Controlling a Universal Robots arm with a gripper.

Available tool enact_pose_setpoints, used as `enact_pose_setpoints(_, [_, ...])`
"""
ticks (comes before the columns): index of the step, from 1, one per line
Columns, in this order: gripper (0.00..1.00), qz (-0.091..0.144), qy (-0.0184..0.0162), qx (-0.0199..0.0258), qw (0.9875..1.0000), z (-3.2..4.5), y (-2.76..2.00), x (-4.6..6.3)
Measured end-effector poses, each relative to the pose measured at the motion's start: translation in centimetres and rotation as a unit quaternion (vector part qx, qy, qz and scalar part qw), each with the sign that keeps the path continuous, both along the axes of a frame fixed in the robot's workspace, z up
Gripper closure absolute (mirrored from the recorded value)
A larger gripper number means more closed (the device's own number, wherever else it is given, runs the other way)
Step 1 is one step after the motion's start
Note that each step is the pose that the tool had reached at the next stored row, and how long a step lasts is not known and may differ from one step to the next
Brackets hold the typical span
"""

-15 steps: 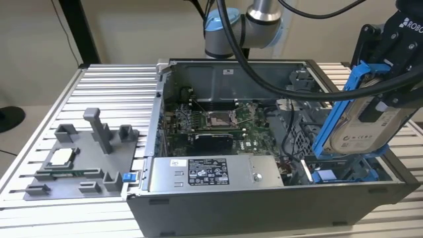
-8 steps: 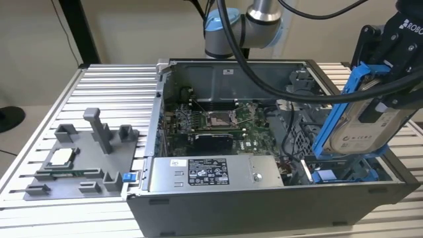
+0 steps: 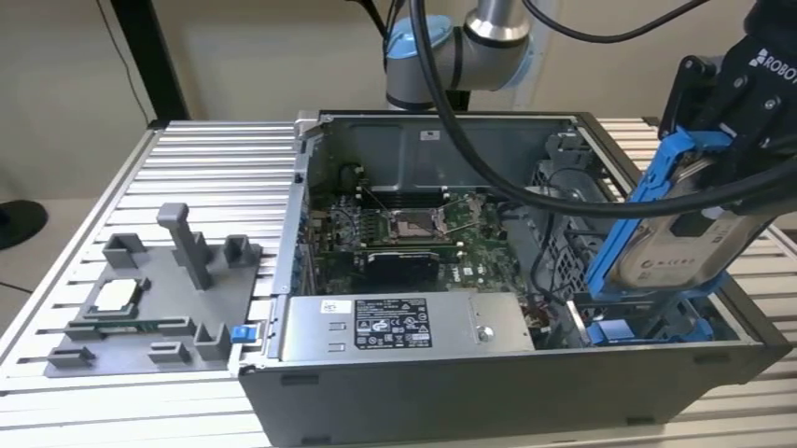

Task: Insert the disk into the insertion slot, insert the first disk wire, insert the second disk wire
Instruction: 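Insert the disk into the insertion slot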

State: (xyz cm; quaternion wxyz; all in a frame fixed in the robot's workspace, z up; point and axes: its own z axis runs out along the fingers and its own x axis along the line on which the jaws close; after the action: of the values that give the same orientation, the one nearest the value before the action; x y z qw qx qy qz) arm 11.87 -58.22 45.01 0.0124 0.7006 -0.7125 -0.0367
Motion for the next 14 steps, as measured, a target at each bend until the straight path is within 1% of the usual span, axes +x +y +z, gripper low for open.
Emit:
enact_pose_setpoints(2, [1.0,0.0,0.0002,0.0017,1.0,-0.2,-0.03,0.07])
enact_pose_setpoints(10, [1.0,0.0,0.0003,0.002,1.0,-0.31,-0.03,0.09])
enact_pose_setpoints(14, [1.0,0.0,0.0003,0.0025,1.0,-0.7,-0.03,0.26])
